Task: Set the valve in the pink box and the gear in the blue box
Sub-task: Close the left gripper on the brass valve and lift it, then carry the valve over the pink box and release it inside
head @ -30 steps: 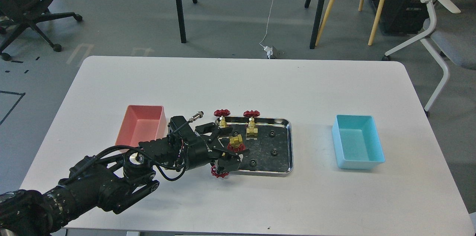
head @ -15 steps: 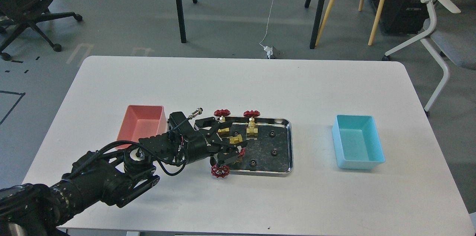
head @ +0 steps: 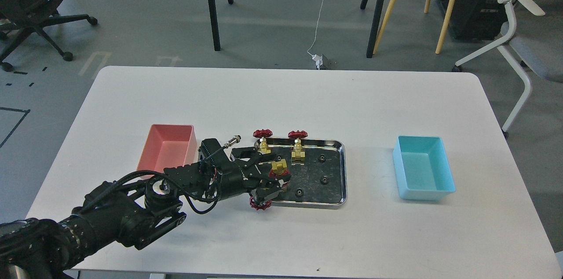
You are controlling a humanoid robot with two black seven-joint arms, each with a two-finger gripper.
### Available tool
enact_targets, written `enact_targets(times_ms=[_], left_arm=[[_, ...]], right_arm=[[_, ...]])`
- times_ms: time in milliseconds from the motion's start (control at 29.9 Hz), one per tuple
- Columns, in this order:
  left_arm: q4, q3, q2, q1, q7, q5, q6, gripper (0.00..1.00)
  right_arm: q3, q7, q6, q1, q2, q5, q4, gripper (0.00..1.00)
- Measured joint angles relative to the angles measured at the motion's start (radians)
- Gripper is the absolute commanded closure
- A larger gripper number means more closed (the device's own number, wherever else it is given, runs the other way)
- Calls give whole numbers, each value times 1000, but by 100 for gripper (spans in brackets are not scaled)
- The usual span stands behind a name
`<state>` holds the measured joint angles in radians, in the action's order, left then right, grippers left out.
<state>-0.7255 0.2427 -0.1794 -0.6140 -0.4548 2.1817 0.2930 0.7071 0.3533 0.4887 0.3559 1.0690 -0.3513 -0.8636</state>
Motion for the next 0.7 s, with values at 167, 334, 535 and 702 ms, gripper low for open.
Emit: enact_targets(times_ms=[167, 334, 535, 702], left_arm=[[0, -1, 0, -5, -2, 0, 0, 51], [0, -1, 1, -9, 2, 0, 0, 61], [2, 0, -3, -12, 4, 0, -4, 76], [-3, 2, -9, -15, 1, 0, -5, 78]], right_arm=[[1, 1, 0, 0, 0, 0, 0, 1], [1, 1, 0, 0, 0, 0, 0, 1], [2, 1, 0, 0, 0, 0, 0, 1], [2, 1, 0, 0, 0, 0, 5, 1]])
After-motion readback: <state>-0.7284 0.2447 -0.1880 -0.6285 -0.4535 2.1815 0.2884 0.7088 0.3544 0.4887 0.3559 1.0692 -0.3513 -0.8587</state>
